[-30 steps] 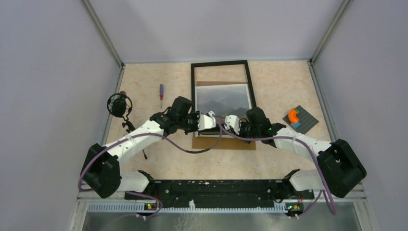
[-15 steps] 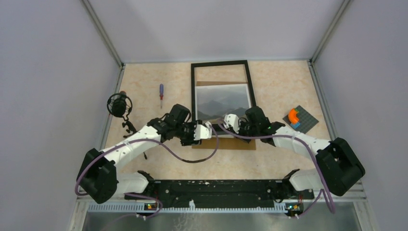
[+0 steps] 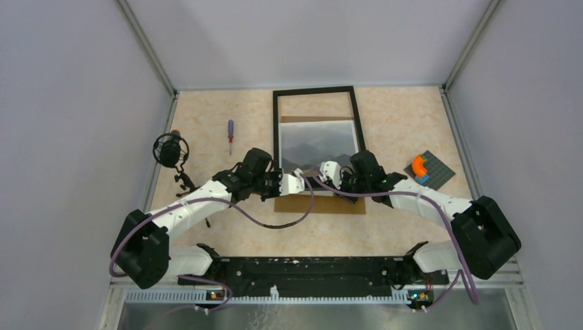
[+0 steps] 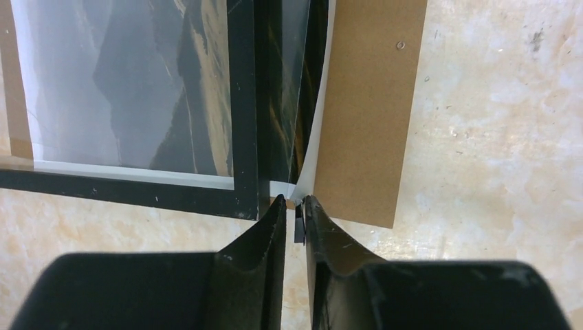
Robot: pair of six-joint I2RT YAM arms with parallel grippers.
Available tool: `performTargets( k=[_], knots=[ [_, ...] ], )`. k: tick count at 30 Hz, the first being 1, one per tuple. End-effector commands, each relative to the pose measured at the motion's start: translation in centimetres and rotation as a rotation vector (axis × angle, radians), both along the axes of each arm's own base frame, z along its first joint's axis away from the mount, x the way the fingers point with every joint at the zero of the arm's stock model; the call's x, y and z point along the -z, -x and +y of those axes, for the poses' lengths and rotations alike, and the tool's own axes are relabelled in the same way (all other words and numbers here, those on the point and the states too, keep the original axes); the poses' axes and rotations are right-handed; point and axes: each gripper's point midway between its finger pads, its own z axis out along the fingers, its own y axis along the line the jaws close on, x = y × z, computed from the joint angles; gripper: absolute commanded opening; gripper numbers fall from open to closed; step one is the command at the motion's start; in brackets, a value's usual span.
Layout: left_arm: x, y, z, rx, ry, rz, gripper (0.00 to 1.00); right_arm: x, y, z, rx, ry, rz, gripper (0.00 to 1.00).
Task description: Take the photo out of the frame
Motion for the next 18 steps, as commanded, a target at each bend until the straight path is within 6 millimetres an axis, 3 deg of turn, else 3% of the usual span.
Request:
performTargets(
  k=[1, 5, 13, 14, 17, 18],
  knots=[
    [-3.0, 0.0, -1.5, 0.033, 0.068, 0.004, 0.17, -1.9, -1.1, 1.2, -0.018, -0.048, -0.039, 0.00],
    [-2.7, 1.1, -1.4, 0.090, 0.046, 0.035, 0.00, -2.0, -1.1, 1.1, -0.019, -0.048, -0.044, 0.00],
    [-2.9, 3.3, -1.7, 0.142, 0.069, 0.144, 0.00, -2.0, -1.1, 1.1, -0.019, -0.046, -0.043, 0.00],
    [-2.8, 3.2, -1.8, 0.132, 0.068, 0.149, 0.01, -2.0, -1.1, 1.2, -0.021, -0.047, -0.043, 0.00],
    [-2.9, 2.1, -1.9, 0.070, 0.085, 0.128, 0.23, -2.0, -1.1, 1.1, -0.022, -0.047, -0.040, 0.00],
    [-2.9, 1.8, -2.0, 0.046, 0.091, 0.125, 0.27, -2.1, -1.1, 1.2, -0.022, -0.049, -0.042, 0.00]
  ],
)
